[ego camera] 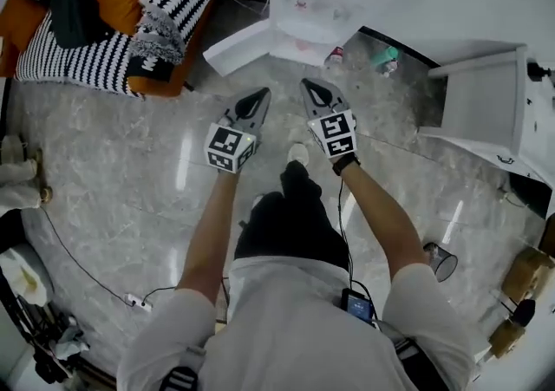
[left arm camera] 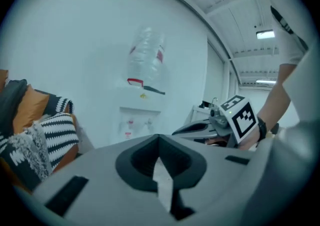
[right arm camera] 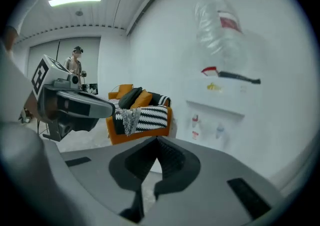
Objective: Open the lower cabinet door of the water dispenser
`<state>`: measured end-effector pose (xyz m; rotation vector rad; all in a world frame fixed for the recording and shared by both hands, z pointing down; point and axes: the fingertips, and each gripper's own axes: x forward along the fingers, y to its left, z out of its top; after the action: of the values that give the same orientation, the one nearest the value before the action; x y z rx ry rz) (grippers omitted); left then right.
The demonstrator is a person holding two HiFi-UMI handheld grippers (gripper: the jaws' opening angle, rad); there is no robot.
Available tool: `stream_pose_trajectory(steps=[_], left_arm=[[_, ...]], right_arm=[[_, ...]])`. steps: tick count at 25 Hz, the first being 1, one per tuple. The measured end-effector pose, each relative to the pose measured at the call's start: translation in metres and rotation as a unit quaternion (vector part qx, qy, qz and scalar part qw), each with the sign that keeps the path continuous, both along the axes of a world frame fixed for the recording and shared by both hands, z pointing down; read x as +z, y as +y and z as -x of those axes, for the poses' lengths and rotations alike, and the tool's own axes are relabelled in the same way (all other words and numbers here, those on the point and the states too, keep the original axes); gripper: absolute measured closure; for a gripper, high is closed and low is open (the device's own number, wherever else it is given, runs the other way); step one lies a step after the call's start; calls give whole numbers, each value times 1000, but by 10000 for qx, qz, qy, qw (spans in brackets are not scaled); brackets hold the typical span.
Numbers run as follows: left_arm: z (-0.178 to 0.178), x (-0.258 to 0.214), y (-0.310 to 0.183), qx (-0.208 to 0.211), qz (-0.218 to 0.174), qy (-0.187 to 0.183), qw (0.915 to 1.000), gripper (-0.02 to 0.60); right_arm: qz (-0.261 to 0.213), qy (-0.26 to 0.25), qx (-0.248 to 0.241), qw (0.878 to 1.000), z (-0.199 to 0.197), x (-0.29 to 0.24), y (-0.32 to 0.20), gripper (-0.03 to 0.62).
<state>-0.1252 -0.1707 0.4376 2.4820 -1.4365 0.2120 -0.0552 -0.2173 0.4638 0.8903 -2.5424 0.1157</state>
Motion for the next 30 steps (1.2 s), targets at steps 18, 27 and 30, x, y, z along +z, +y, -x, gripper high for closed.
stream_pose_trajectory(steps=[18,27,30], left_arm=[[-84,-309,114,-53,-1094,190,9938,571],[-112,-361,140,-622,-1500,-452,9857,571],[-118,-363,141,-695,-1444,-403,9862,571]], right_arm=[[-892,-1158,1975,9693,-141,-336,154,585],[-1217,-1264,2077,9623,-198,-380,170,585],[-1204,-1188,2032,9644,-218,-380,174,585]])
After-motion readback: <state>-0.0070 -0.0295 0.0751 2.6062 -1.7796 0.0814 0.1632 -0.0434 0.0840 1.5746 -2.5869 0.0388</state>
